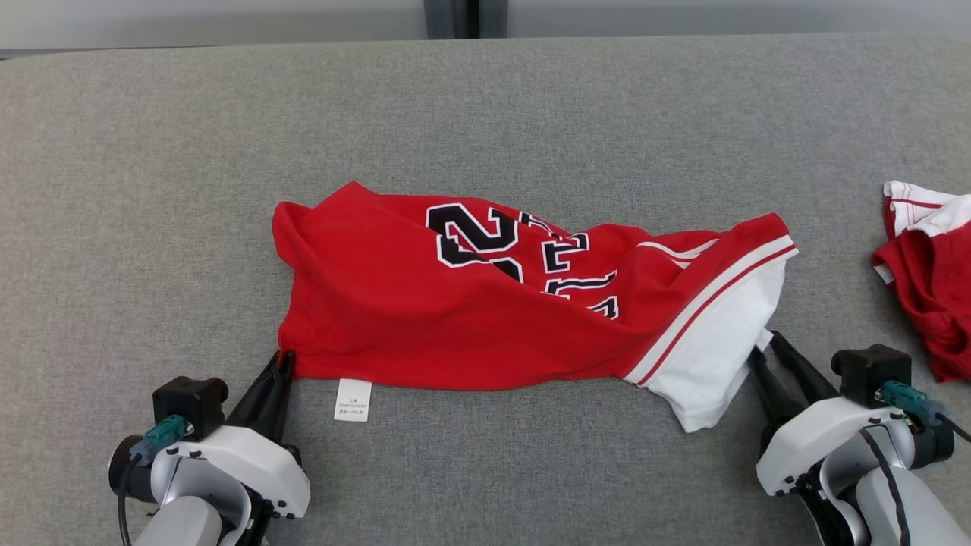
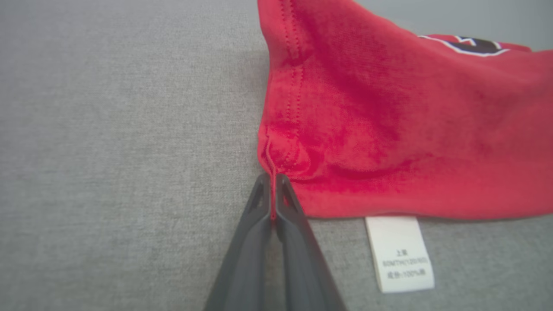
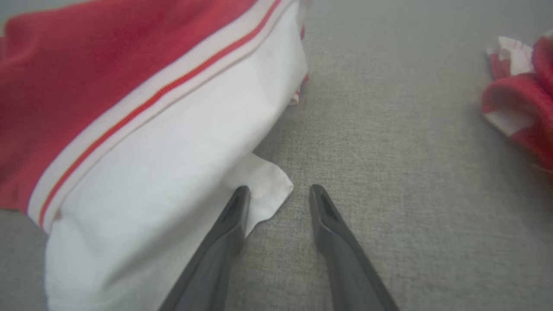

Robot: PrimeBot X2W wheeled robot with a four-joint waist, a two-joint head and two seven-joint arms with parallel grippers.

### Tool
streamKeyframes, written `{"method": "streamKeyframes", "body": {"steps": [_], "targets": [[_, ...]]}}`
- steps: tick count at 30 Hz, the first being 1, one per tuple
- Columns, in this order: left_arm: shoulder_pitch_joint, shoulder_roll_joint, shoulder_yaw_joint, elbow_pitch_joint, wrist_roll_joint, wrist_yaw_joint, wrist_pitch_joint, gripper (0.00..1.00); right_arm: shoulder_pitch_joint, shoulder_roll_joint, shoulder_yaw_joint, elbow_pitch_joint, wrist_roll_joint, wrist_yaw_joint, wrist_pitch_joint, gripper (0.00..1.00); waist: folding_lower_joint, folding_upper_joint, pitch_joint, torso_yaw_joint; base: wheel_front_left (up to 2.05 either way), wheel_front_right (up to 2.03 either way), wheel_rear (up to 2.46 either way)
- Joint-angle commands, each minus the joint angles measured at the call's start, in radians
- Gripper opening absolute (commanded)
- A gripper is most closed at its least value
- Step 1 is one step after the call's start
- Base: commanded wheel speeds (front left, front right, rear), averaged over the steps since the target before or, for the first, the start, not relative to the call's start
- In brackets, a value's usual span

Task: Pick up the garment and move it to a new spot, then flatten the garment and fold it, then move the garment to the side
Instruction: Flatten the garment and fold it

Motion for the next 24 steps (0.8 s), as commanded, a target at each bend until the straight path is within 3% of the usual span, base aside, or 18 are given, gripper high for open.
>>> {"method": "streamKeyframes", "body": {"steps": [1, 9, 17, 24], "targets": [[-0.012, 0.001, 0.001, -0.009, -0.002, -0.003, -0.011, 0.00, -0.015, -0.007, 0.010, 0.045, 0.032, 0.000, -0.034, 0.00, 0.0000, 0.0000, 0.003, 0.005, 0.00, 0.00, 0.00], [-0.004, -0.005, 0.027, -0.070, -0.007, 0.022, -0.069, 0.00, 0.013, -0.012, -0.061, -0.036, 0.029, 0.001, -0.159, 0.00, 0.0000, 0.0000, -0.019, 0.002, 0.00, 0.00, 0.00], [0.013, 0.046, 0.061, -0.317, 0.046, 0.094, -0.084, 0.00, 0.066, -0.005, -0.163, -0.354, -0.049, 0.000, -0.199, 0.00, 0.0000, 0.0000, -0.073, -0.006, 0.00, 0.00, 0.00], [-0.024, 0.095, 0.070, -0.579, 0.118, 0.175, -0.010, 0.00, 0.035, 0.010, -0.219, -0.618, -0.094, 0.000, -0.199, 0.00, 0.0000, 0.0000, -0.131, 0.001, 0.00, 0.00, 0.00]]}}
